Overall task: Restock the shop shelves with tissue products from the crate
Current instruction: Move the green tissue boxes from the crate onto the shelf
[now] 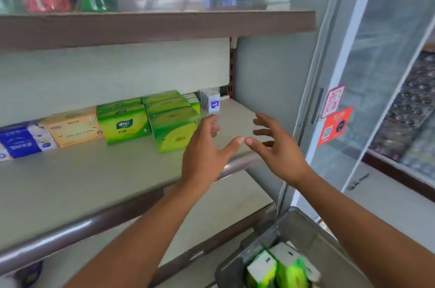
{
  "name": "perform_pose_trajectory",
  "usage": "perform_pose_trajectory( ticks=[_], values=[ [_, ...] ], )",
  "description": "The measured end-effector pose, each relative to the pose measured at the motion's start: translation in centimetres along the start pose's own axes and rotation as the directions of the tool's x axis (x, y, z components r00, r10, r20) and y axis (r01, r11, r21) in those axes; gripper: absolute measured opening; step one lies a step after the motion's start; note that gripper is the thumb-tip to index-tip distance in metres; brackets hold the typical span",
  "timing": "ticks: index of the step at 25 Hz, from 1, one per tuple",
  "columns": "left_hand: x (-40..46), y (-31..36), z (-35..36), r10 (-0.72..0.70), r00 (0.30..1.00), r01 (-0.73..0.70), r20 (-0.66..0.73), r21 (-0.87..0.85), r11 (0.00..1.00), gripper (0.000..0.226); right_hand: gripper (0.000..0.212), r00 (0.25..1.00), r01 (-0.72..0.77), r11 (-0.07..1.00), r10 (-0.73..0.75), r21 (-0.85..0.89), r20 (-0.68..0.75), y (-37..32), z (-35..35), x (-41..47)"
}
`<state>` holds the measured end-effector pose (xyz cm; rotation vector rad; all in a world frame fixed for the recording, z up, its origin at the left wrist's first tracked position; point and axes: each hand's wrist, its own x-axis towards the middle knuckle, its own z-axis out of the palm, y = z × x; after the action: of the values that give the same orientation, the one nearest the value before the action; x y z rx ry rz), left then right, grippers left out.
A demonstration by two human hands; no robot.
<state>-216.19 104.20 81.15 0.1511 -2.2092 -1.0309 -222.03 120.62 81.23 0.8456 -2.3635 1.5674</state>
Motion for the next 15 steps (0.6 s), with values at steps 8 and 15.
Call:
perform_pose_trajectory(
  ticks=[8,15],
  values=[
    [-11.3,1.4,13.3,-0.031,0.825,0.06,0.565,-0.033,0.998,0.064,0.065,0.897,-0.419,0.901,0.392,-0.109,-0.205,9.1,-10.2,-15.4],
    [-21.0,0.0,22.6,-0.097,0.538,0.136,0.837,0.027,0.99,0.062,0.063,0.575,-0.804,0.588,0.732,-0.087,-0.366,16.7,-12.9,-27.5]
  ],
)
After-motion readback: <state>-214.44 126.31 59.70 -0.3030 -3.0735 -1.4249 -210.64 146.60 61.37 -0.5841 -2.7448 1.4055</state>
